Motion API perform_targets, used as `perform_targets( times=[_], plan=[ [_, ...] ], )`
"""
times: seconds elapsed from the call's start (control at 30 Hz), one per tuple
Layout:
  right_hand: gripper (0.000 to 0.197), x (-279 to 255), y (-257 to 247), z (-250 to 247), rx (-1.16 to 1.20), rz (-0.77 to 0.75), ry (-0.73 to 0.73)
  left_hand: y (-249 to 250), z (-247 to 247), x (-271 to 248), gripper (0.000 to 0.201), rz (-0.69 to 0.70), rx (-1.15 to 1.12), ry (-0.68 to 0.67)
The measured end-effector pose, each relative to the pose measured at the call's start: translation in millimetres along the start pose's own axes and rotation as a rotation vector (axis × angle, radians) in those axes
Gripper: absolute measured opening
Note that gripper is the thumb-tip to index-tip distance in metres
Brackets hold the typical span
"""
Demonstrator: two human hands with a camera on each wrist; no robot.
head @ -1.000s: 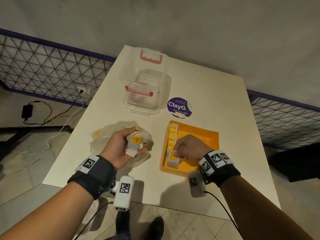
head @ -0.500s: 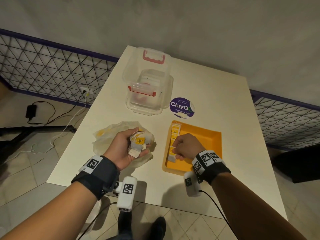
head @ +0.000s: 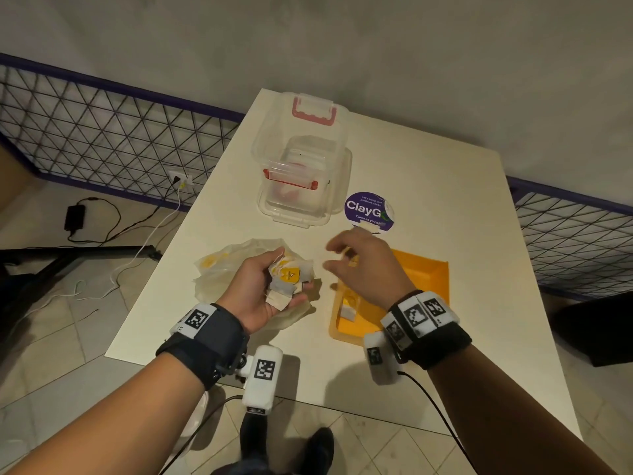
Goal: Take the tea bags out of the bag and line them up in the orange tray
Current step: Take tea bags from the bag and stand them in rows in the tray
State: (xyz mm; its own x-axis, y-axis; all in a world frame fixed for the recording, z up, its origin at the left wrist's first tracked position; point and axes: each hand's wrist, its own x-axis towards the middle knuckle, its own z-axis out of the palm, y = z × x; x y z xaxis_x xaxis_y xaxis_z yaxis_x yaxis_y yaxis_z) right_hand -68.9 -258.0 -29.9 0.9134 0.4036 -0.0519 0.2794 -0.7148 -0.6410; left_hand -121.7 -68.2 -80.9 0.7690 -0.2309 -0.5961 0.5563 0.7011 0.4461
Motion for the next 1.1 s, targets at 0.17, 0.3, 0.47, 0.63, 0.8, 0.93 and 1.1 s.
perform_targets(
  times=[0.17, 0.3, 0.47, 0.63, 0.8, 0.93, 1.1],
  plan=[
    [0.039, 7, -26, 24, -0.084, -0.067, -0.115, 1, 7, -2, 0.046, -0.041, -0.022, -0.051],
    [0.036, 7, -24, 25, -0.07, -0.019, -0.091, 4, 6, -7, 0.053, -0.037, 0.03, -0.136],
    [0.033, 8, -22, 18, -0.019, 0.003, -0.089, 0, 1, -6, 0.048, 0.021, 0.098, -0.097],
    [0.038, 7, -23, 12, 0.08, 0.044, -0.106, -1, 1, -3, 0.041, 0.054, 0.117, -0.06],
    [0.034, 8, -15, 5, 0.08, 0.04, -0.064, -2, 3, 1, 0.022, 0.128, 0.176, 0.058],
    [0.01, 10, -4, -8, 0.076, 0.1, 0.037, -1, -4, 3, 0.03, 0.122, 0.176, 0.053],
    [0.008, 12, 12, -20, 0.146, 0.213, 0.061, 0, -3, 1, 0.022, 0.139, 0.169, 0.015]
  ],
)
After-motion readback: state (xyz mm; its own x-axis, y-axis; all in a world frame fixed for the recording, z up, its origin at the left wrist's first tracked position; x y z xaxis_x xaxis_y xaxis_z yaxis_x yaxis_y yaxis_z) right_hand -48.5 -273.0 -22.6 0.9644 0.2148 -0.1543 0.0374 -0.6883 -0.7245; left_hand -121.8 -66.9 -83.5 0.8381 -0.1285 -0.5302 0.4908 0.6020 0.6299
